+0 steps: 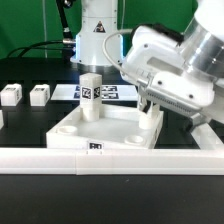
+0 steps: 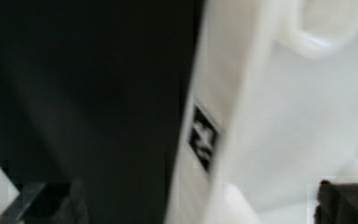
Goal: Assemble square table
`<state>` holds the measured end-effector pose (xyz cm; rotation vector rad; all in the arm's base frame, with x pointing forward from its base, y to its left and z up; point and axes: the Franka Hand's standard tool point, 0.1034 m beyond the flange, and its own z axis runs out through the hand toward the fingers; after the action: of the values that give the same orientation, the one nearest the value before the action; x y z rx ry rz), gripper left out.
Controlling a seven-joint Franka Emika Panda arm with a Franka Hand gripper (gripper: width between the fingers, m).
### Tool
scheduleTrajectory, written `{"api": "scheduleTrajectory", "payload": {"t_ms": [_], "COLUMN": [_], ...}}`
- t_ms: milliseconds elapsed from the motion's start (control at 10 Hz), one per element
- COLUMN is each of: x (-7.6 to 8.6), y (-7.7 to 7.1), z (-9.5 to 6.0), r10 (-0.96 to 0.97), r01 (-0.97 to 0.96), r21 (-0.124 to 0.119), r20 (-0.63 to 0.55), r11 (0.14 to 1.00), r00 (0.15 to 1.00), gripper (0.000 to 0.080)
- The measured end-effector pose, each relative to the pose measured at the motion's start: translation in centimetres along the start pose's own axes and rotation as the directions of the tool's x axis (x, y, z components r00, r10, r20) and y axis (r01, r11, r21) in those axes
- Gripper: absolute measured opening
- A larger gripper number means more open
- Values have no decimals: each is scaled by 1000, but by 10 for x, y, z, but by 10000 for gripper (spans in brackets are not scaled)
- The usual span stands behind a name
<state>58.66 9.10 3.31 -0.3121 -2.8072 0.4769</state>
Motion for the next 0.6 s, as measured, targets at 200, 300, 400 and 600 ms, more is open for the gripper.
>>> {"api": "scheduleTrajectory", "payload": {"t_ms": [200, 300, 400, 600], "x": [0, 0, -1, -7], "y": [-2, -2, -3, -19], "z": [0, 1, 1, 4], "r10": [0, 0, -47, -186], "r01": [0, 0, 47, 178], "r21": [6, 7, -8, -138], "r20": [-3, -4, -9, -47], "r11": [1000, 1000, 999, 974], "r00": [1000, 1000, 999, 981], "gripper": [648, 648, 648, 648]}}
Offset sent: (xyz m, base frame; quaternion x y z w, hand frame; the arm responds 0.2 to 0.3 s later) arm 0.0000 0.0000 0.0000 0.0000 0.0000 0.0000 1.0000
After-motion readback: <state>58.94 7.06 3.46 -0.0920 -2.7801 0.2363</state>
